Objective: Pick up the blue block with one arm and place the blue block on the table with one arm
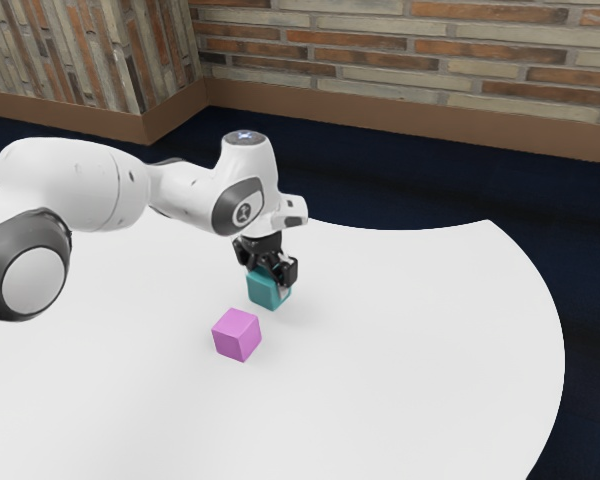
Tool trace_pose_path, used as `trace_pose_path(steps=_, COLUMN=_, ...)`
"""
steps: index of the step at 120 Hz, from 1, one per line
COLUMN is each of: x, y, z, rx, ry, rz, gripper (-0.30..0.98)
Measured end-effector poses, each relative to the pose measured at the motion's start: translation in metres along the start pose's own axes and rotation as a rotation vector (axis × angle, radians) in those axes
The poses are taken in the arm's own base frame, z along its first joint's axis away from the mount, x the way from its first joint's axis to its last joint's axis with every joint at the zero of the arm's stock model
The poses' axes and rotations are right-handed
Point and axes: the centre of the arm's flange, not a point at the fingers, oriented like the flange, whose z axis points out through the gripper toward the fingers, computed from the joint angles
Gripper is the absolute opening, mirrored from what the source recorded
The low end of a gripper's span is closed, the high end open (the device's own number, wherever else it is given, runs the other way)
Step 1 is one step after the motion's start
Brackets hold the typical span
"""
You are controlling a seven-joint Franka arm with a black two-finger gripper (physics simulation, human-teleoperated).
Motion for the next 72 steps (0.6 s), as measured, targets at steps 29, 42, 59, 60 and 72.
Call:
trace_pose_path(steps=29, x=-0.001, y=0.001, z=0.013, rx=-0.004, ry=-0.027, rz=0.004, gripper=0.47)
trace_pose_path(steps=42, x=-0.001, y=0.003, z=0.013, rx=-0.005, ry=-0.029, rz=0.007, gripper=0.55)
trace_pose_path(steps=59, x=-0.006, y=0.006, z=-0.057, rx=0.0, ry=0.055, rz=0.015, gripper=0.6)
trace_pose_path(steps=60, x=-0.007, y=0.005, z=-0.063, rx=0.001, ry=0.061, rz=0.015, gripper=0.61)
trace_pose_path(steps=72, x=-0.013, y=0.001, z=-0.091, rx=0.003, ry=0.087, rz=0.009, gripper=0.63)
